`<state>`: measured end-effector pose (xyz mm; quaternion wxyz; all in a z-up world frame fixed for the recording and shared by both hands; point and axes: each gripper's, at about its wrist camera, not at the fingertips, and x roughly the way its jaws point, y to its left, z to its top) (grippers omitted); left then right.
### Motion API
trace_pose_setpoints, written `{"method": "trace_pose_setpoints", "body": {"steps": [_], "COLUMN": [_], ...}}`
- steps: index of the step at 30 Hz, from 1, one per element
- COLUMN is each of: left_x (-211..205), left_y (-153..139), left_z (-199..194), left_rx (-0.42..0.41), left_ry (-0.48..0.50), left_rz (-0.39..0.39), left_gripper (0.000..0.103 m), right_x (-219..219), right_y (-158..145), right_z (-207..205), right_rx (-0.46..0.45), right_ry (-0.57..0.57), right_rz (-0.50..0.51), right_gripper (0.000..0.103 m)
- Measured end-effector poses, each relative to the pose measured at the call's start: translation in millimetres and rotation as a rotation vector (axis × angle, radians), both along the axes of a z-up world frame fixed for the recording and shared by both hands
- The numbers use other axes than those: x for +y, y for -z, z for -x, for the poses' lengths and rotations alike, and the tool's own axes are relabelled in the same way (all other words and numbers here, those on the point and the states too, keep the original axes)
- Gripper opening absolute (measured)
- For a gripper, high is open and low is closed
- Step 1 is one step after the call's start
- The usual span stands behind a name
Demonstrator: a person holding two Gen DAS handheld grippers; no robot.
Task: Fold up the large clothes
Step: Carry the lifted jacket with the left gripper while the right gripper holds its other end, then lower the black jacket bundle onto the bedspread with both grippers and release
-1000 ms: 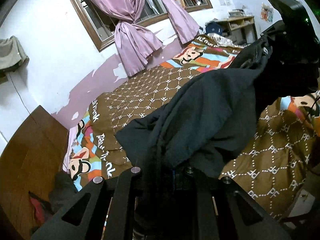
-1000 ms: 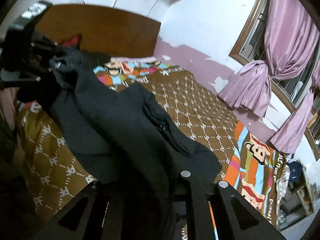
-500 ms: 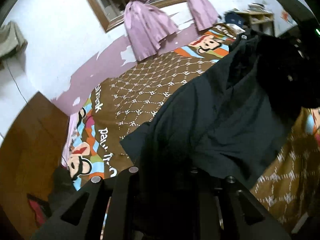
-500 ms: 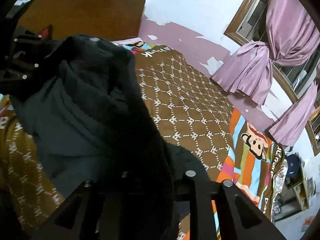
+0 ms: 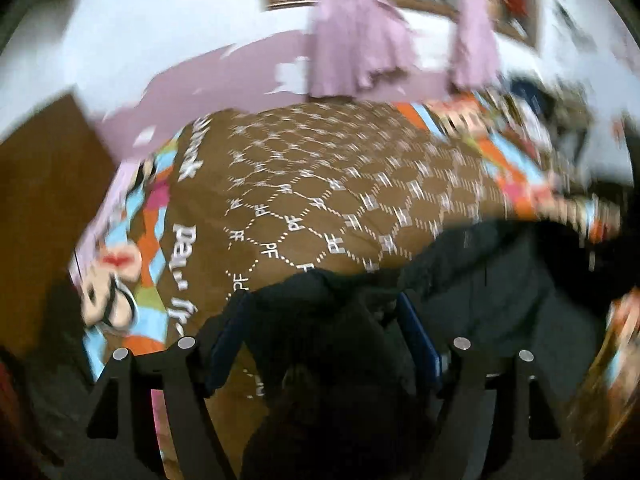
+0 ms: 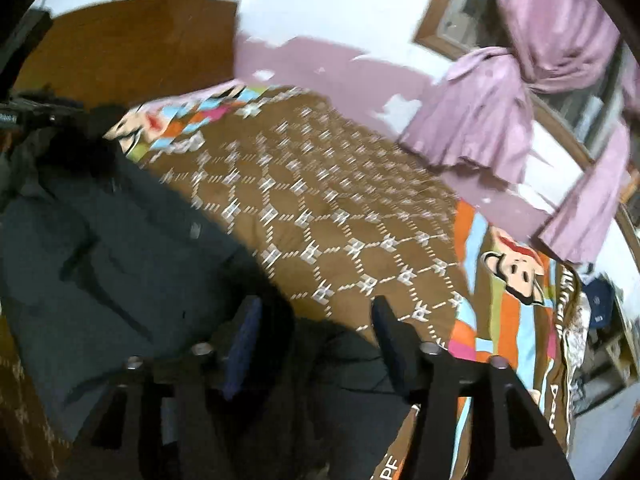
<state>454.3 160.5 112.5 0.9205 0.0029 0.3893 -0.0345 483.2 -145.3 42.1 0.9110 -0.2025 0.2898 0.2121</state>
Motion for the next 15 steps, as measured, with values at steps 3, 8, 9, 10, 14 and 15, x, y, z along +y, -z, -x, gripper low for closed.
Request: {"method": "trace_pose_setpoints", "body": {"steps": [3,8,9,10,14,15], "left_x": [37,66,68,67,52,48], "left_y": [-14,-23,-22,-17,10,20], "left_z": [4,12,13,15,24,26], "left_rx": [-0.040,-0.076,-0.070,-0.055,0.010,0.023], "left_ry": [-0.091,-0.118,-0.103,-0.082,-0.024,-0.009], "left_rz": [0.221,0.306,0.300,0.292,0.319,0.329], "left_gripper": [0.072,0.077,0.077,0.077,0.077,0.077], "right_x": [-20,-42,-45,-47,-58,-61], "right_y": [-19,-26,-21,-14,22,34], "right_z": [8,14,15,14,7,4], "right_rx": [-0.054,-0.016,-0.003,0.017,0.129,0.160], "right_ry": [0.029,0.031,0.042,0.058,0.134,0.164], "right_rz": [-0.142,-0.264,-0.259,-0.252,-0.210,-0.193], "right_gripper": [0.084,0.095,0.095,0.095,0.095,0.095]}}
